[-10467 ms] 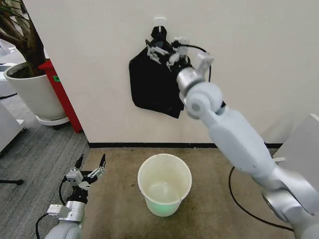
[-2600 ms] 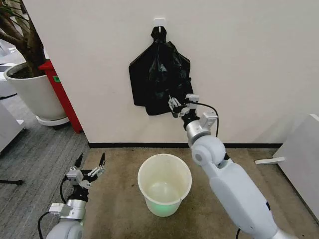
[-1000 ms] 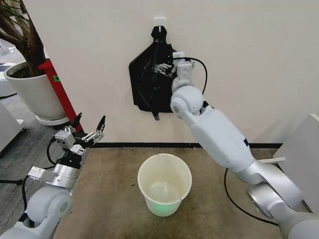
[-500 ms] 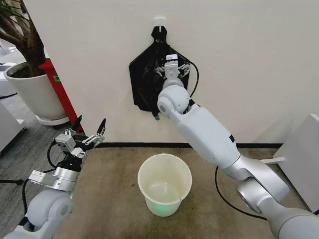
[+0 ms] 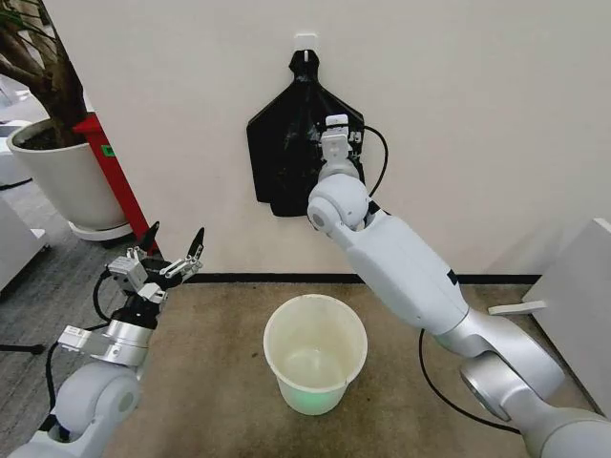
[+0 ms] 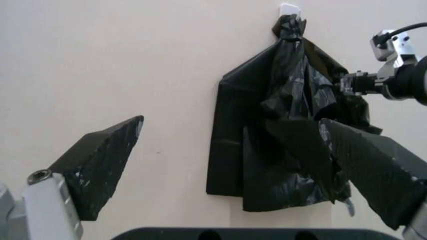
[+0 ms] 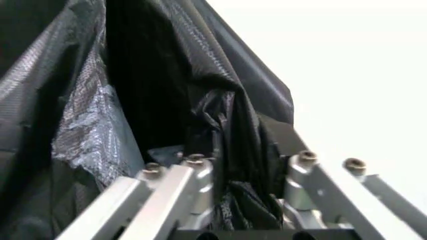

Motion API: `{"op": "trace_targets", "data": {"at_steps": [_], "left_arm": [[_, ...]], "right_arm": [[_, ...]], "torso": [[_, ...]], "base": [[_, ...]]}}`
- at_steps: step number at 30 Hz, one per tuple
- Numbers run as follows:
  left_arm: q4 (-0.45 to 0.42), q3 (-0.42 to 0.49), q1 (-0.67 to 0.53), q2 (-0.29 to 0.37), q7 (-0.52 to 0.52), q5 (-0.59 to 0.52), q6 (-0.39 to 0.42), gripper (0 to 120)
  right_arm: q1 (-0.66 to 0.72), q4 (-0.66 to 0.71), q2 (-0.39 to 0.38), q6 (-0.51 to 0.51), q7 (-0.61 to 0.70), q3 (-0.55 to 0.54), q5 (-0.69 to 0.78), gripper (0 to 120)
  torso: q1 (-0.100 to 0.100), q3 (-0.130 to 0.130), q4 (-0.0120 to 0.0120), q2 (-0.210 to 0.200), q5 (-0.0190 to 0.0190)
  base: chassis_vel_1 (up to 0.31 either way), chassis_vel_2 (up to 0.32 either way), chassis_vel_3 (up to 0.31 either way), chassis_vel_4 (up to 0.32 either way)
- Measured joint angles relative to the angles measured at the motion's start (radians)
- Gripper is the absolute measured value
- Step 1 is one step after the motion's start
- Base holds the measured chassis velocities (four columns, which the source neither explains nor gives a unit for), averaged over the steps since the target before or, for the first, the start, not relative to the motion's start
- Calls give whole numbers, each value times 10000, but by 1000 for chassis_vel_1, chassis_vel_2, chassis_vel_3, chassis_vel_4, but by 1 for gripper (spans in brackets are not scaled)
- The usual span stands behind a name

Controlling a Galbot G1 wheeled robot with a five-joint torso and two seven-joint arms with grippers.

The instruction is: Place the garbage bag over the trash bin.

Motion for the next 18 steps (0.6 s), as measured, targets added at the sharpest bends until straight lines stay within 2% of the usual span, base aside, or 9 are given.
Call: {"op": "trace_targets", "data": {"at_steps": [2, 5, 10, 11, 15, 18], "left_arm": [[-16, 3, -55, 49, -33, -51, 17, 99], [-57, 25, -139, 147, -80, -224, 26, 99], [-605, 116, -830, 1201, -471, -2050, 476, 99], [-605, 116, -830, 1201, -471, -2050, 476, 99], [-721, 224, -1540, 2323, -784, -3110, 867, 99], [-481, 874, -2601, 3578, -1065, -4321, 1017, 99]], "right_arm": [[-99, 221, -44, -5, -3, -20, 0, 5], [-165, 396, -83, -7, -9, -42, 9, 0], [-62, 479, -161, 112, -106, -222, 30, 0], [-62, 479, -161, 112, -106, -222, 30, 0], [129, 265, 1, 167, -140, -397, 31, 0], [268, 114, 168, 174, -143, -607, 29, 0]], "torso": [[0, 0, -1, 0, -1], [0, 0, 0, 0, -1], [0, 0, -3, 0, 3], [0, 0, -3, 0, 3], [0, 0, -2, 0, 0], [0, 0, 2, 0, -3]], "base": [[0, 0, 0, 0], [0, 0, 0, 0], [0, 0, 0, 0], [0, 0, 0, 0], [0, 0, 0, 0], [0, 0, 0, 0]]}}
